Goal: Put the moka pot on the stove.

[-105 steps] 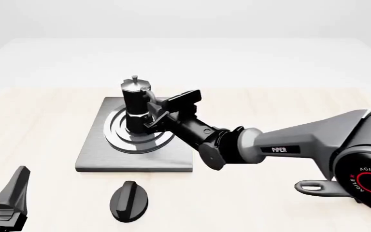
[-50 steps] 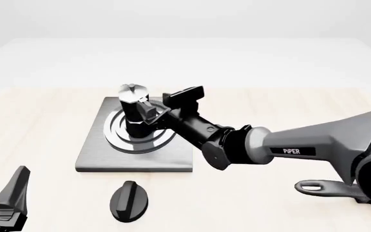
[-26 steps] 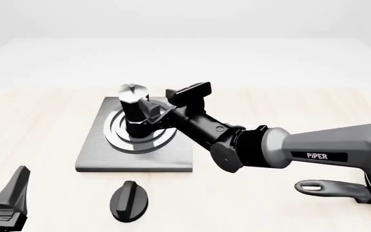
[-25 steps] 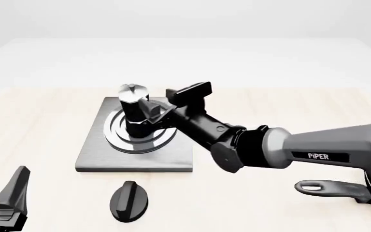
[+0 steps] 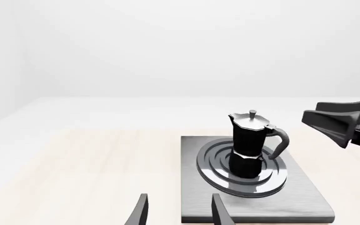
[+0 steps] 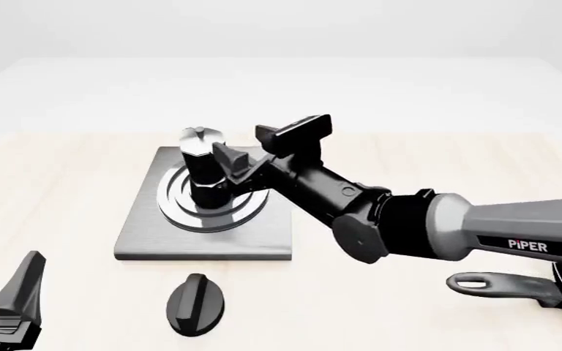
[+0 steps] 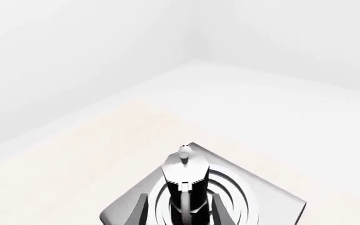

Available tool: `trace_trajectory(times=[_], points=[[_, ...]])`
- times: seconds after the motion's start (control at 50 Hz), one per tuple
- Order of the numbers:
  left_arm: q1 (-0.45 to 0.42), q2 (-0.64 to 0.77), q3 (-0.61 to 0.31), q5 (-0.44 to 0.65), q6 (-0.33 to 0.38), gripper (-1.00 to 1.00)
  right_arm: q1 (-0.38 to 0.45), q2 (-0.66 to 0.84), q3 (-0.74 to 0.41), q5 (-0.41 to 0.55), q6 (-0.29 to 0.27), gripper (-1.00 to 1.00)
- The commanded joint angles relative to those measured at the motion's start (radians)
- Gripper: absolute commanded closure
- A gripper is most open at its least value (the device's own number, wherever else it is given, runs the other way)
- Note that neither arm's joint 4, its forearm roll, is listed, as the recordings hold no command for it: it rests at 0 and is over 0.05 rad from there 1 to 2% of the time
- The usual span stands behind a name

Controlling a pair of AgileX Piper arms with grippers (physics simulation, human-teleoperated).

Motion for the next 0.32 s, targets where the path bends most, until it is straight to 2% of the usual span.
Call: trace_trajectory(times=[0.02, 0.32], points=[[0.000, 0.000, 0.000, 0.000, 0.000, -1.00, -0.005, -0.016, 0.010, 0.004, -0.017, -1.00], [0.000, 0.000, 0.000, 0.000, 0.000, -1.00, 0.015, -0.077, 0.026, 0.012, -0.027, -1.00]])
